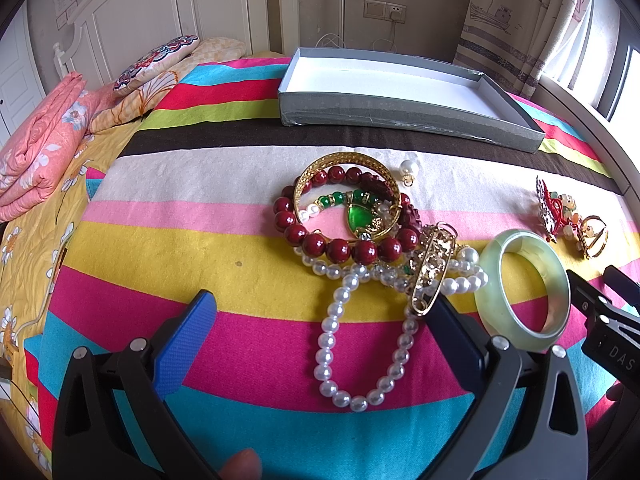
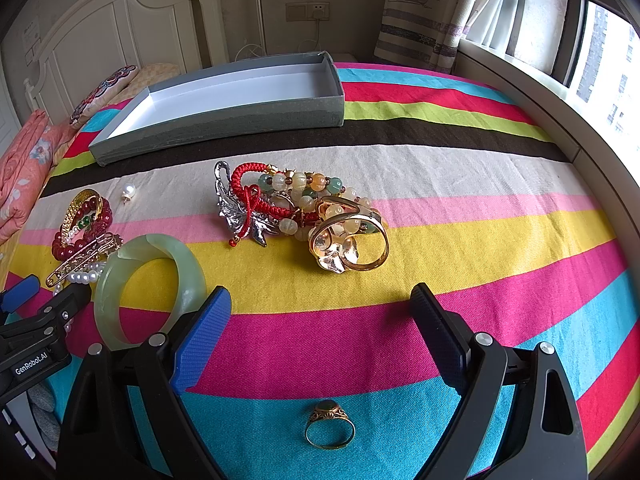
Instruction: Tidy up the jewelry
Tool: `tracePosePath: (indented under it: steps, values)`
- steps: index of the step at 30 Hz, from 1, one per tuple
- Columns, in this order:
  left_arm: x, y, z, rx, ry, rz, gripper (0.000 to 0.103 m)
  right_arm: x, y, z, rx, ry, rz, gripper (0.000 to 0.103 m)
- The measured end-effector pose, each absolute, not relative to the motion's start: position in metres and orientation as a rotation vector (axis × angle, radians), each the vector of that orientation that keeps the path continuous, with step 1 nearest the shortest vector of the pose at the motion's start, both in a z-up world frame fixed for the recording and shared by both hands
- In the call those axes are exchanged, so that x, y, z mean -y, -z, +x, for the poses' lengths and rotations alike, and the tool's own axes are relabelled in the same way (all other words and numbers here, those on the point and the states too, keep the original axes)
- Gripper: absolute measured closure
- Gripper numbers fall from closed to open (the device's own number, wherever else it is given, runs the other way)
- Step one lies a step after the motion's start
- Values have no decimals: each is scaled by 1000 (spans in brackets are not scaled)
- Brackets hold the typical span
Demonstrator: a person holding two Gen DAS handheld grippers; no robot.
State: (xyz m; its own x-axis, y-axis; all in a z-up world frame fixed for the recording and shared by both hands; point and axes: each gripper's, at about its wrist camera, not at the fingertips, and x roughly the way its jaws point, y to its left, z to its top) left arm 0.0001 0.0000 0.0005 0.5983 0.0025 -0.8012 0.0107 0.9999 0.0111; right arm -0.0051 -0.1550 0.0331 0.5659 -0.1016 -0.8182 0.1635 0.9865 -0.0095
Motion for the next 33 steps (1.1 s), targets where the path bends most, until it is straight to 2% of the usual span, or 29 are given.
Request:
tracePosePath:
  steps: [29, 33]
  values:
    - [0, 0, 0, -930, 5, 15, 2, 155, -33, -5, -957, 151, 68, 16]
    - [0, 0, 0, -930, 4, 14, 2, 154, -37, -4, -1002, 50, 27, 14]
